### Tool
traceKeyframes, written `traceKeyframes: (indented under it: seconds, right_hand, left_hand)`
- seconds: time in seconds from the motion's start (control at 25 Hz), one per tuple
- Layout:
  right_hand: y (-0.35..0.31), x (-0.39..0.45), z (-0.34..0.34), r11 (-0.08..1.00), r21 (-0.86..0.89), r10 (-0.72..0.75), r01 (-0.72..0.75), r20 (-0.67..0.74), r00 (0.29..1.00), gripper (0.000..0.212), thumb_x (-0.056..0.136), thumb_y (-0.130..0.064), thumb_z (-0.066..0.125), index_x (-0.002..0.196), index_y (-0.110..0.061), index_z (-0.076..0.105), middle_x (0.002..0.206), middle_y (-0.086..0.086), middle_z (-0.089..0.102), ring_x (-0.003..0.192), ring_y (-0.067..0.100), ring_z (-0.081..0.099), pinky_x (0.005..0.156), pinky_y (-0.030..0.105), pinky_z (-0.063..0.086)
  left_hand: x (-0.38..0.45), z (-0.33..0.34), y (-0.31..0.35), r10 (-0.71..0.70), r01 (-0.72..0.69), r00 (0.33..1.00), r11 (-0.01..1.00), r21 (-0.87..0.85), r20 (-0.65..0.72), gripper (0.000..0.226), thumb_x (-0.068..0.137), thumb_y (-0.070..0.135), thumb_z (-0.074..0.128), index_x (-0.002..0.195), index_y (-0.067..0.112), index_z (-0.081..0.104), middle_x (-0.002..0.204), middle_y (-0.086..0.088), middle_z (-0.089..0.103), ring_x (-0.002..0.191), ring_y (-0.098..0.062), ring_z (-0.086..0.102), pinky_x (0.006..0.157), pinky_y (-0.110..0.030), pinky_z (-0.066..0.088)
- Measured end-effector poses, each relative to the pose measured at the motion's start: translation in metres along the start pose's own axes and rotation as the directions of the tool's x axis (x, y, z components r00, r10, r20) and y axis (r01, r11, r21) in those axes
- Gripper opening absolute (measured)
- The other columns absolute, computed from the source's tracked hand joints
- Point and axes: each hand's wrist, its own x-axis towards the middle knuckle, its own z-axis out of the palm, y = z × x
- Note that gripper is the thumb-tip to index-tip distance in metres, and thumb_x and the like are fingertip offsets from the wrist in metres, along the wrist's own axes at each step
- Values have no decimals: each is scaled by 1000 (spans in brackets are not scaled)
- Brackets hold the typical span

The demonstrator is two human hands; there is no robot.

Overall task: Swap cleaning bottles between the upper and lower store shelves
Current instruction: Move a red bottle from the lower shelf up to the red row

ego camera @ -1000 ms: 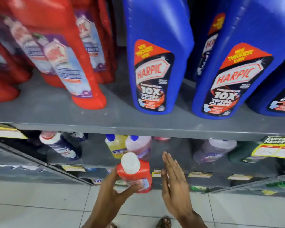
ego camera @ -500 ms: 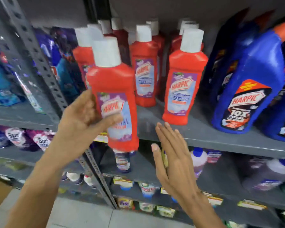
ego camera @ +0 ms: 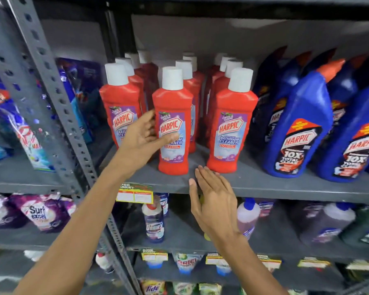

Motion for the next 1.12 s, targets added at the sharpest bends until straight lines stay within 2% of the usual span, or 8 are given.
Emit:
traceKeyframes:
  seconds: [0.28,0.52,0.68,0.8,0.92,1.0,1.04,1.12]
  right_hand:
    - [-1,-2,1,1000,4,11,-11,-10,1000,44,110,-38,53,136,-10,75,143,4,73,134,18,69,119,37,49]
    - [0,-4,6,999,51,21,-19,-33,999,42,109,-37,56,134,-10,76,141,4,74,132,19,70,119,40,50]
    - [0,-4,5,998,60,29,-27,-29,999,40,107,-35,60,134,-11,77,140,4,75,130,19,71,117,40,51]
    - [1,-3,5,996,79,38,-36,-27,999,39,107,-35,62,133,-11,77,139,3,75,132,18,70,119,40,50]
    - [2,-6,3,982,185,42,-37,-21,999,38,108,-32,64,137,-11,74,145,1,72,141,15,64,122,43,46]
    - [7,-19,-7,958,287,-3,14,-39,999,37,106,-25,69,140,-11,72,151,0,68,147,13,58,127,45,41]
    - [12,-31,-15,947,319,-31,46,-53,998,37,104,-20,72,140,-11,72,152,-1,66,148,13,57,129,47,37]
    - [34,-65,-29,937,340,-58,78,-68,996,38,98,-12,77,137,-10,73,152,-1,66,147,15,58,130,49,32]
  left_hand:
    - [13,1,-12,-45,45,999,995,-84,9,69,85,7,84,148,14,55,137,-5,73,126,-23,70,105,-36,58]
    - [11,5,-10,-64,62,998,991,-118,-13,68,86,4,83,147,13,55,134,-2,74,120,-14,73,95,-25,62]
    - [8,7,-10,-85,78,995,988,-132,-44,59,83,4,84,136,20,61,121,10,77,109,-2,76,88,-19,62]
    - [3,11,-9,-115,102,989,986,-133,-95,54,77,10,88,122,27,65,105,19,81,105,-1,77,93,-22,63]
    - [-11,18,-8,-150,145,987,987,-73,-65,71,73,11,91,137,19,60,110,17,79,106,2,76,100,-22,59]
    - [-41,18,-3,-122,138,984,983,118,-134,89,72,21,93,150,18,51,123,14,73,109,6,72,104,-20,56]
    - [-62,18,-2,-51,110,976,955,274,-214,90,72,28,94,150,17,53,126,8,72,111,0,72,105,-22,55]
    - [-112,32,-1,133,46,917,901,432,-375,60,81,32,91,131,11,67,118,-2,75,105,-13,73,101,-32,56]
